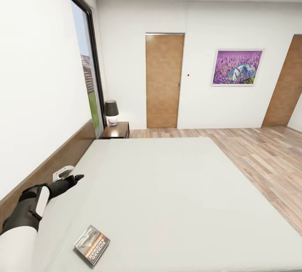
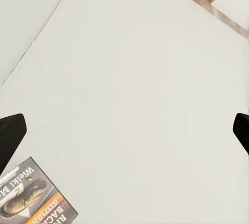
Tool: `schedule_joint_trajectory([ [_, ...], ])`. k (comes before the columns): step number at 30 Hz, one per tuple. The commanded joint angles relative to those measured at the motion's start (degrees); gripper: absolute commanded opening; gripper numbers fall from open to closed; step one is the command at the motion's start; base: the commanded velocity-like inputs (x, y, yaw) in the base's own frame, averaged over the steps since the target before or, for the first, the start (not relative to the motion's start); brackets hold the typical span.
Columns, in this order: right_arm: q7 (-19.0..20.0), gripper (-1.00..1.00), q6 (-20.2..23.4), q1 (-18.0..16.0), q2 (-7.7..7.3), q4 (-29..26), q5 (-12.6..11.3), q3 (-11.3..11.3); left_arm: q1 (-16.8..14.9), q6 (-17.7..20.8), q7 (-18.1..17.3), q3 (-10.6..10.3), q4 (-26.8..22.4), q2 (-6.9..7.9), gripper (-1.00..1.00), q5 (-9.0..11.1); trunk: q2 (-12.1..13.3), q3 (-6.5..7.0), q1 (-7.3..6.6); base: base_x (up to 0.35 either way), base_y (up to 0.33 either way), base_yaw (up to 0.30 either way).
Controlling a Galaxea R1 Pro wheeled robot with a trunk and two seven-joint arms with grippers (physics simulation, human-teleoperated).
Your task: In the bedroom, move the book from the bed onto either nightstand, and place the two sandals side by side next to the bed.
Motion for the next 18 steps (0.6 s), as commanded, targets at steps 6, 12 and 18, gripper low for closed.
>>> schedule_joint_trajectory([
  [6,0.2,1.0,0.1,-0.1,-0.21,0.2,-0.4,-0.4,0.0,-1.0,0.1,1.4,0.0,-0.8,1.0,0.6,0.0,-0.03,0.02,0.0,0.0,0.0],
  [12,0.2,1.0,0.1,-0.1,-0.22,0.2,-0.4,-0.4,0.0,-1.1,0.1,1.6,0.0,-1.12,1.0,0.7,0.0,-0.03,0.02,0.0,0.0,0.0],
  [18,0.2,1.0,0.1,-0.1,-0.22,0.2,-0.4,-0.4,0.0,-1.1,0.1,1.6,0.0,-1.64,1.0,0.7,0.0,-0.03,0.02,0.0,0.0,0.0],
])
